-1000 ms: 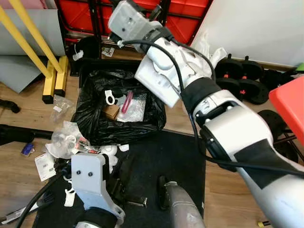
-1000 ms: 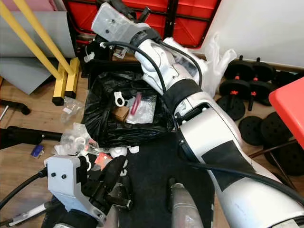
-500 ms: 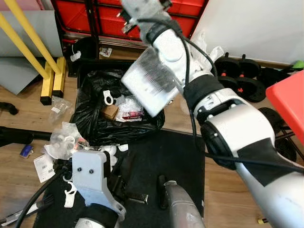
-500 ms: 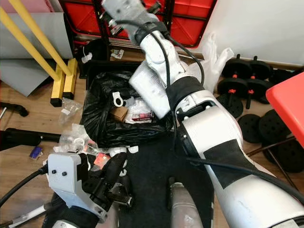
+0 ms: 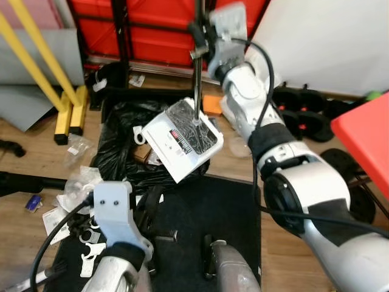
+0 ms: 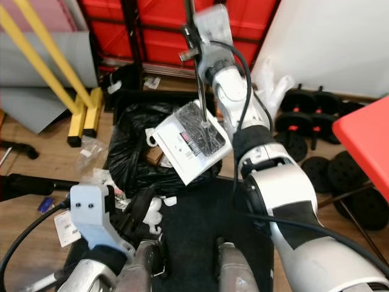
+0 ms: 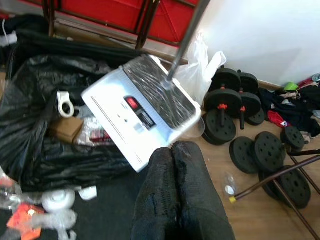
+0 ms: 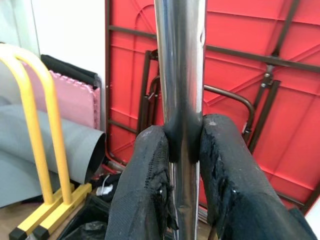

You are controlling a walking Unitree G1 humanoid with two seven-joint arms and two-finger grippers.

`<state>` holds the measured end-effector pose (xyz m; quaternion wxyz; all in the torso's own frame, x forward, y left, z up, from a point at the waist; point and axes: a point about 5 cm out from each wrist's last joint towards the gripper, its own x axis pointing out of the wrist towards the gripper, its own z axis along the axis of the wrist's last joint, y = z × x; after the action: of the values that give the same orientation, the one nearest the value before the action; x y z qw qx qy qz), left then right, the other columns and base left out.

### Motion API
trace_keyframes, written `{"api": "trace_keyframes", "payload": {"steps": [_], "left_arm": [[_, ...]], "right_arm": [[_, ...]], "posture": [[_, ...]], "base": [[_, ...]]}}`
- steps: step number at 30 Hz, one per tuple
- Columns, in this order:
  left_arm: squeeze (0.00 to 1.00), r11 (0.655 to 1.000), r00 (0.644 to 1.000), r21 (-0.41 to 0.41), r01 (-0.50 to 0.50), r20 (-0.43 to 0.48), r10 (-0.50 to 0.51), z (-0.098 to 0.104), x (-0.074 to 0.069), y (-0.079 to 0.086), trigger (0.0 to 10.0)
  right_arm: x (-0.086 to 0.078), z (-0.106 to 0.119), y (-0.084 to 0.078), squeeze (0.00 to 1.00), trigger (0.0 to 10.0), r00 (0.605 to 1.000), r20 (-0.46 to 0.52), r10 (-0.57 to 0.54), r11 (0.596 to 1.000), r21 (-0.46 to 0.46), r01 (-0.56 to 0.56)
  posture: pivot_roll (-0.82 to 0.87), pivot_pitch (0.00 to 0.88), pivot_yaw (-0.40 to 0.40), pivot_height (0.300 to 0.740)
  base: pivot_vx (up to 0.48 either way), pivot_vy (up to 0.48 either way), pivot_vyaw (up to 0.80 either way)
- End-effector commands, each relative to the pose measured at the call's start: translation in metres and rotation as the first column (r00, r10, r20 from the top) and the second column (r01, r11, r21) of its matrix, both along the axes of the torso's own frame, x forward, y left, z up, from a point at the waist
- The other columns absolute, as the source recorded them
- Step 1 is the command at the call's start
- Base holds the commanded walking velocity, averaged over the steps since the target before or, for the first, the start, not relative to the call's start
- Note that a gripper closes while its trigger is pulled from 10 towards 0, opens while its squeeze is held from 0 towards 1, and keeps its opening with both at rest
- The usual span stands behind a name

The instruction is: Sweep floor

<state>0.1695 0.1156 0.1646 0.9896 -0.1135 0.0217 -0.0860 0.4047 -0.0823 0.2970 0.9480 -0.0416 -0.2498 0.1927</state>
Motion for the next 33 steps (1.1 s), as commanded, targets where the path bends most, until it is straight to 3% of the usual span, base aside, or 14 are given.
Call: {"api": "trace_keyframes", "payload": {"steps": [1,3,7,12,16,20,23,28,33], "left_arm": [[0.0,0.999,0.999,-0.011,0.048,-0.012,-0.048,-0.006,0.0,-0.001,10.0],[0.0,0.999,0.999,0.023,0.037,-0.027,-0.036,-0.013,0.01,0.003,10.0],[0.0,0.999,0.999,0.031,0.032,-0.026,-0.031,-0.015,0.014,0.005,10.0],[0.0,0.999,1.0,0.028,-0.023,-0.011,0.023,-0.02,0.032,0.017,10.0],[0.0,1.0,1.0,0.02,-0.021,-0.01,0.021,-0.021,0.035,0.019,10.0],[0.0,0.999,1.0,0.038,-0.014,-0.004,0.014,-0.023,0.038,0.02,10.0],[0.0,0.997,0.999,0.057,-0.044,0.003,0.044,-0.024,0.045,0.026,10.0],[0.0,0.996,0.998,0.065,-0.057,-0.001,0.058,-0.026,0.047,0.029,10.0],[0.0,0.991,0.997,0.112,-0.077,0.001,0.077,-0.033,0.049,0.037,10.0]], "right_arm": [[-0.008,0.015,-0.003,0.0,10.0,0.995,0.095,0.024,1.0,0.018,-0.026],[-0.018,-0.005,-0.01,0.0,10.0,0.996,0.079,0.034,0.999,0.007,-0.034],[-0.027,-0.015,-0.014,0.0,10.0,0.997,0.066,0.036,0.999,0.009,-0.037],[-0.044,-0.039,-0.023,0.0,10.0,0.999,0.014,0.037,0.999,0.015,-0.037],[-0.048,-0.044,-0.026,0.0,10.0,0.999,0.004,0.032,0.999,0.016,-0.032],[-0.052,-0.051,-0.028,0.0,10.0,1.0,-0.008,0.018,1.0,0.019,-0.018],[-0.057,-0.067,-0.032,0.0,10.0,0.999,-0.048,-0.002,0.999,0.033,0.003],[-0.061,-0.075,-0.034,0.0,10.0,0.997,-0.076,-0.01,0.999,0.034,0.012],[-0.072,-0.09,-0.04,0.0,10.0,0.988,-0.149,-0.025,0.999,0.033,0.031]], "posture": [[-0.02,0.146,-0.109,0.74],[-0.03,0.113,-0.1,0.74],[-0.04,0.104,-0.097,0.74],[-0.05,0.038,-0.073,0.74],[-0.05,0.035,-0.073,0.74],[-0.06,0.016,-0.064,0.74],[-0.05,0.0,-0.053,0.74],[-0.05,0.0,-0.053,0.74],[-0.04,0.0,-0.044,0.74]], "base": [[0.0,0.0,0.0],[0.48,0.0,0.0],[0.48,0.0,0.0],[0.0,0.0,0.0],[0.0,0.0,0.0],[0.48,0.0,0.0],[0.245,0.0,0.0],[0.0,0.0,0.0],[0.384,0.0,0.0]]}}
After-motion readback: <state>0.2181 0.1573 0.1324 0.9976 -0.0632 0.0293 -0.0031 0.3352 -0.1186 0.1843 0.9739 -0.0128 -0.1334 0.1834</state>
